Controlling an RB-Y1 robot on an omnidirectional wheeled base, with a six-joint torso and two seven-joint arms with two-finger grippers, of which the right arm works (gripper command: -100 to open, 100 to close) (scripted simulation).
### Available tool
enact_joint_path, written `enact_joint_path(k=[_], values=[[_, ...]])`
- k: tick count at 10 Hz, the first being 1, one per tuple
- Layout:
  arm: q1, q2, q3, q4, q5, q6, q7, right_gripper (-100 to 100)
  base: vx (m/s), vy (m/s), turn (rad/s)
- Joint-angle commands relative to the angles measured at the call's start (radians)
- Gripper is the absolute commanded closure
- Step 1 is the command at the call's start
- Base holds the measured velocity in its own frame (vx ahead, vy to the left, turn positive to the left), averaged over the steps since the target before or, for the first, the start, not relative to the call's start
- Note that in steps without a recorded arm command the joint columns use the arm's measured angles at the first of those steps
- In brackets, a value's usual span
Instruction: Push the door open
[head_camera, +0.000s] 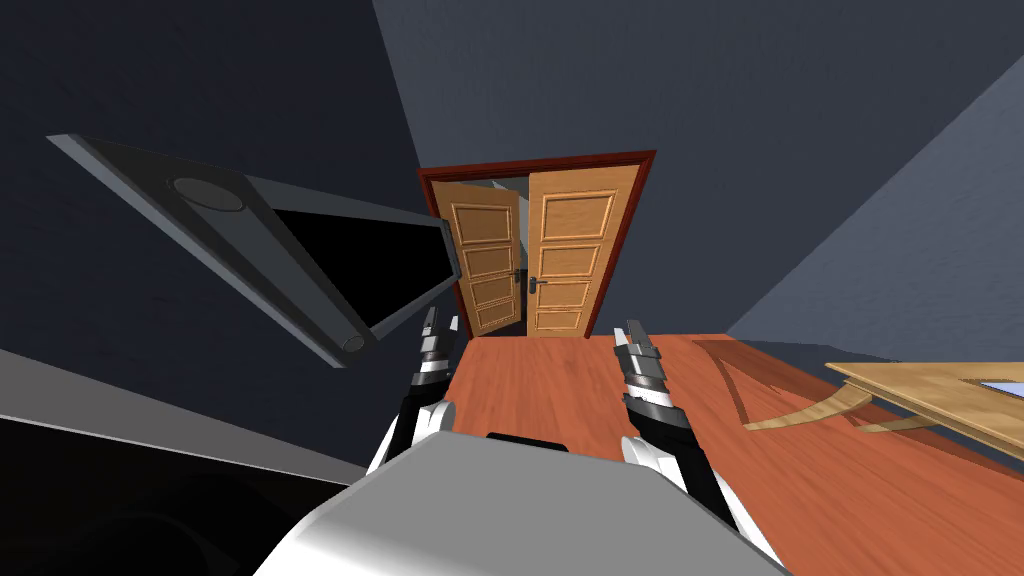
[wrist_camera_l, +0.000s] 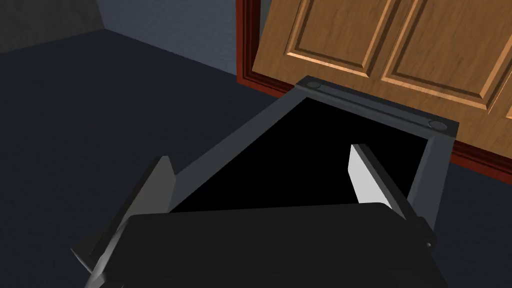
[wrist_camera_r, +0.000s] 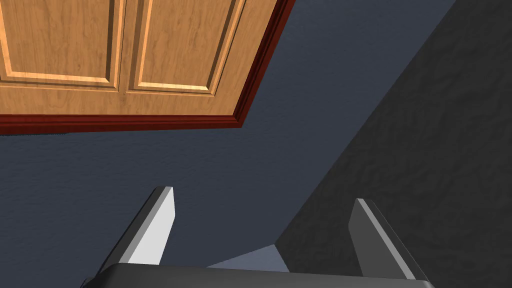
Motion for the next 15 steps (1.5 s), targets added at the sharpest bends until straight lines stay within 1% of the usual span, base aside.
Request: enact_joint_path(k=[1, 3, 6, 10, 15], values=[[0.001, -0.004, 0.005, 0.008, 0.007, 0.001, -0.006, -100, -0.238, -0.156, 0.0], [0.001, -0.004, 0.005, 0.008, 0.007, 0.001, -0.006, -100, 0.214, 0.088, -0.013], [0.002, -0.013, 0.02, 0.029, 0.025, 0.005, -0.021, -100, 0.214, -0.007, -0.022], [0.005, -0.027, 0.054, 0.077, 0.067, 0.013, -0.055, -100, 0.222, -0.003, -0.038], [0.009, -0.037, 0.099, 0.141, 0.123, 0.024, -0.101, -100, 0.202, 0.008, -0.042]])
